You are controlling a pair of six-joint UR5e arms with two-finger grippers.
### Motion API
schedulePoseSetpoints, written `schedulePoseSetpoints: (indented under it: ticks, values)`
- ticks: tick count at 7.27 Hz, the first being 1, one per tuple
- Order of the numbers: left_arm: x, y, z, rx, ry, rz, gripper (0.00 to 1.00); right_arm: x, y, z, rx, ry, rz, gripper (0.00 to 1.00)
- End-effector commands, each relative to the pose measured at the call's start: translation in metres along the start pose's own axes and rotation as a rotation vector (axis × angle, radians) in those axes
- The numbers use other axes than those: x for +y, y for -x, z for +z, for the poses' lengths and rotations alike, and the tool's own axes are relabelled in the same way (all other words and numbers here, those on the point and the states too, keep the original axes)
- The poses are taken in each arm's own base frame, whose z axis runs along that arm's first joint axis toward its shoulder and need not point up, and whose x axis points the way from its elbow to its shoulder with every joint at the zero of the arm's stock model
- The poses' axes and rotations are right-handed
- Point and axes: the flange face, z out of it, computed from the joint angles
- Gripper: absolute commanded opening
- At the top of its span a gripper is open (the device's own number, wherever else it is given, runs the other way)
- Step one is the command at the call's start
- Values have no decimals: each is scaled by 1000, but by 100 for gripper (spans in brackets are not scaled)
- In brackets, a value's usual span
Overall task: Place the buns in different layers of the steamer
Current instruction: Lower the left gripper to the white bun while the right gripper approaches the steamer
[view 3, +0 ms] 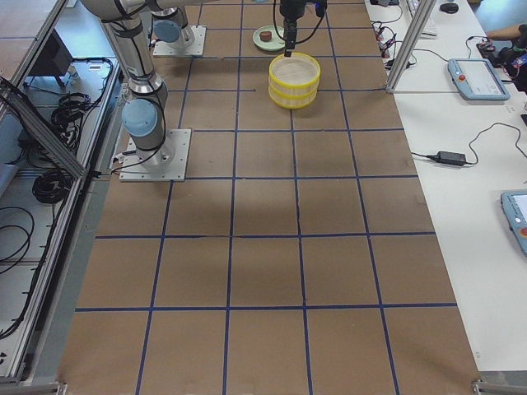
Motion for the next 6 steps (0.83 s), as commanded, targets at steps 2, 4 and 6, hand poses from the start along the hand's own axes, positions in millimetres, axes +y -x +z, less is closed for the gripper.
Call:
schedulePoseSetpoints:
  ticks: [2,4,6]
  values:
    - [4,4,-1,-2,3,1,100,-11,0,-9,7,10,39,98]
    - [7,29,13,8,32,93,100,-7,0,-3,48,21,33,99]
    - [-19,78,95,13,73,37,100,-6,0,32,73,56,38,86]
